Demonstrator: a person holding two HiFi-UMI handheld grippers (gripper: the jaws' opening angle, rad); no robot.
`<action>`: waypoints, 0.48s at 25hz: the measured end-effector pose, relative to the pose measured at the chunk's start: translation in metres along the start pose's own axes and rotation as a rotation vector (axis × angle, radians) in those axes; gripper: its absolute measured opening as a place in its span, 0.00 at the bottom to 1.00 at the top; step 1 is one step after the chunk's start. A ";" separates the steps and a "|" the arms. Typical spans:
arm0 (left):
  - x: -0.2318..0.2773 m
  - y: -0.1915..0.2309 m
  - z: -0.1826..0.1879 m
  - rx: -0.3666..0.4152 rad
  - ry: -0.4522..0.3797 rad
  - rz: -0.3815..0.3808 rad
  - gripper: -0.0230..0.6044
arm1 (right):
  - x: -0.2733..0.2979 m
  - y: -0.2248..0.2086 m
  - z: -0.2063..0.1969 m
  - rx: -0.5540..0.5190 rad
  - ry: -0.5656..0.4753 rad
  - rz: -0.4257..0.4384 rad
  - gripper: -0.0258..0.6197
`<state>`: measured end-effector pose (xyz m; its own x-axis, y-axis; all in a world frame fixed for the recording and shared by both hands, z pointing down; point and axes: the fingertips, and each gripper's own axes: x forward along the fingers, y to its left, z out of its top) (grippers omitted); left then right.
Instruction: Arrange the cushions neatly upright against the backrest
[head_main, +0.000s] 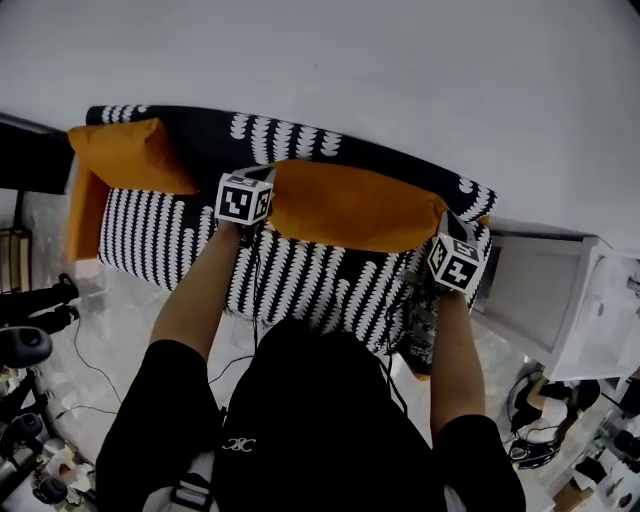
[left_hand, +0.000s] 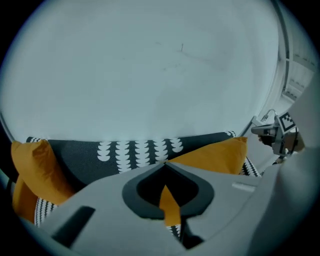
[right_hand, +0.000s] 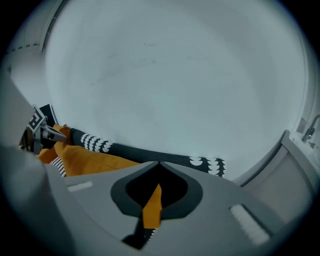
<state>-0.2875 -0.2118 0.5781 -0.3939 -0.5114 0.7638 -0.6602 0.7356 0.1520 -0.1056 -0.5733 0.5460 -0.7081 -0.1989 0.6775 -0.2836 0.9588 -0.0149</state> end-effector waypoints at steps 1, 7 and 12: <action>-0.008 -0.009 0.001 0.007 -0.018 -0.014 0.05 | -0.009 0.005 0.002 0.001 -0.008 0.007 0.05; -0.066 -0.058 0.015 0.047 -0.136 -0.049 0.05 | -0.061 0.043 0.021 -0.001 -0.080 0.051 0.05; -0.118 -0.098 0.037 0.082 -0.233 -0.081 0.05 | -0.108 0.074 0.047 0.027 -0.165 0.100 0.05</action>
<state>-0.2000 -0.2396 0.4501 -0.4680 -0.6625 0.5849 -0.7416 0.6543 0.1478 -0.0808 -0.4901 0.4374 -0.8295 -0.1357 0.5417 -0.2222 0.9702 -0.0971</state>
